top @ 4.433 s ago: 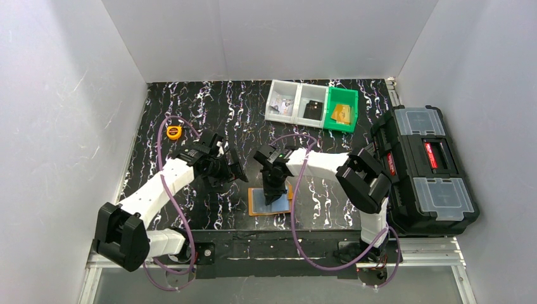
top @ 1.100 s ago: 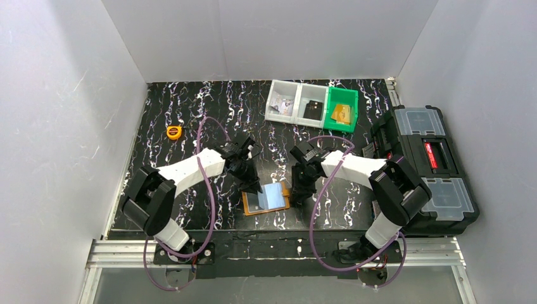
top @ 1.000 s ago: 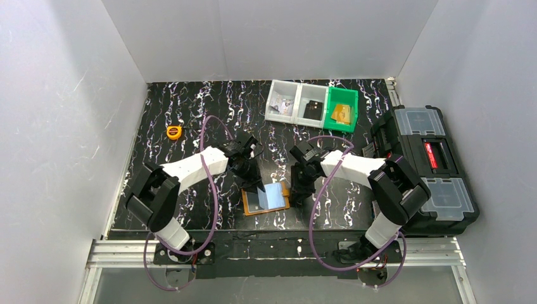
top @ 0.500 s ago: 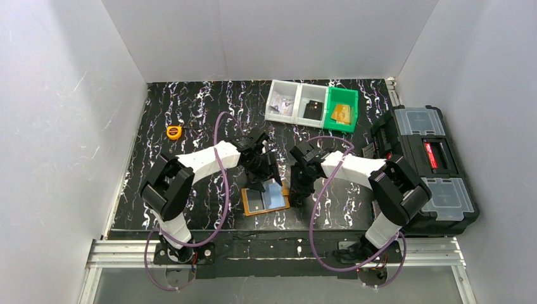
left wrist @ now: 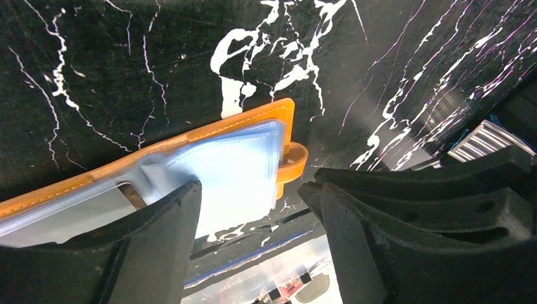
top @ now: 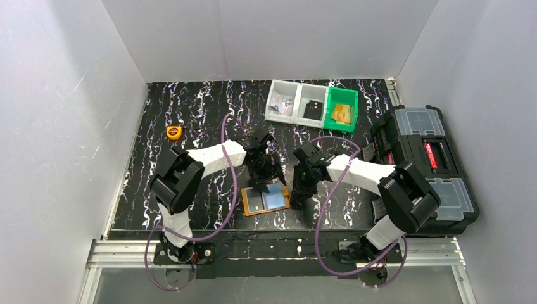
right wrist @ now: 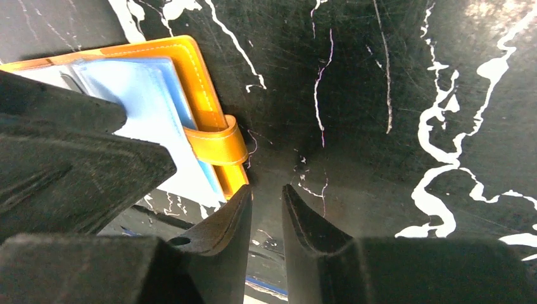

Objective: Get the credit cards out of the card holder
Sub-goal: Remove the credit card from the card holder.

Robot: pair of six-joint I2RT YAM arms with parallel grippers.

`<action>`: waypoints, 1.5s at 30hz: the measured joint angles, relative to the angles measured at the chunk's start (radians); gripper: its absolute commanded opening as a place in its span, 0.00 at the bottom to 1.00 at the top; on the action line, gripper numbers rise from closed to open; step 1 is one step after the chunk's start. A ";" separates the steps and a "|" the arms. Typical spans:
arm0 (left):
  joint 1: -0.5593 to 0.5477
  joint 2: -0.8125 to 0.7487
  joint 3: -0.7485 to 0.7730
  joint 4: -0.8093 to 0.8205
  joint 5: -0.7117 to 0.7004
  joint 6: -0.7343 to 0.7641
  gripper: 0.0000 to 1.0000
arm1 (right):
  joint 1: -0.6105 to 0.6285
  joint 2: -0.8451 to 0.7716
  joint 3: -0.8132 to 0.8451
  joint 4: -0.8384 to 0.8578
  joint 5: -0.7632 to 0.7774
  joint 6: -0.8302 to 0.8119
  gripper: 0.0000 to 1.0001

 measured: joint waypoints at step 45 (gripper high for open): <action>0.199 -0.437 -0.236 -0.159 -0.169 0.095 0.60 | 0.154 0.026 0.303 -0.157 0.042 -0.039 0.49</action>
